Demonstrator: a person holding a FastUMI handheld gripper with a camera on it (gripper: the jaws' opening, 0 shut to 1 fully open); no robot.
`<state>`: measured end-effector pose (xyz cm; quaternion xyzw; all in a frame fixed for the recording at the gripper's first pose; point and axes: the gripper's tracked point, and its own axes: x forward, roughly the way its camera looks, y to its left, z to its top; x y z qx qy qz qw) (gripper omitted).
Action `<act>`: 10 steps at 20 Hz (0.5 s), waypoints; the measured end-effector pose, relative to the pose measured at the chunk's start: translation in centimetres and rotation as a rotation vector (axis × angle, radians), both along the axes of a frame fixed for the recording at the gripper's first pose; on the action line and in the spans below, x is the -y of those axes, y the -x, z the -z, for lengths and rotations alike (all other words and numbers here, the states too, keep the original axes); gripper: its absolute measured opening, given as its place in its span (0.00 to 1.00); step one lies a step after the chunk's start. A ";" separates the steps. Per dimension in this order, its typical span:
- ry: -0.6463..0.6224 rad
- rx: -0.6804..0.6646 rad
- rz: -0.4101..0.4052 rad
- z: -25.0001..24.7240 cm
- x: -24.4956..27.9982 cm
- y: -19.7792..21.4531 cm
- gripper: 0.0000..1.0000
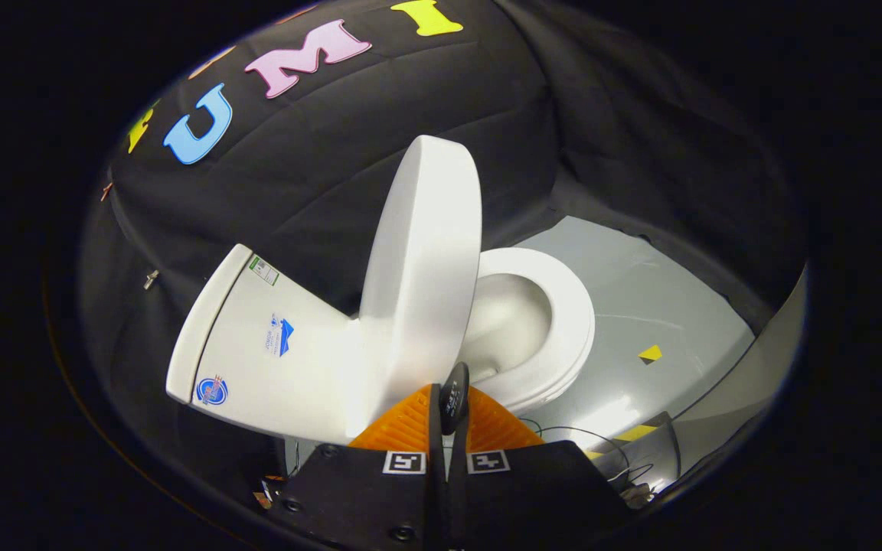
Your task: Open the toilet lid.
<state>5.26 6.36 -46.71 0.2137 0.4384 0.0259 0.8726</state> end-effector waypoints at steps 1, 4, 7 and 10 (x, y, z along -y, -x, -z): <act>0.017 0.011 -0.005 -0.8 -0.5 0.0 0.05; 0.079 0.059 -0.045 -2.7 -2.8 0.2 0.05; 0.132 0.107 -0.072 -4.6 -5.2 0.1 0.05; 0.209 0.145 -0.100 -5.6 -7.2 0.1 0.05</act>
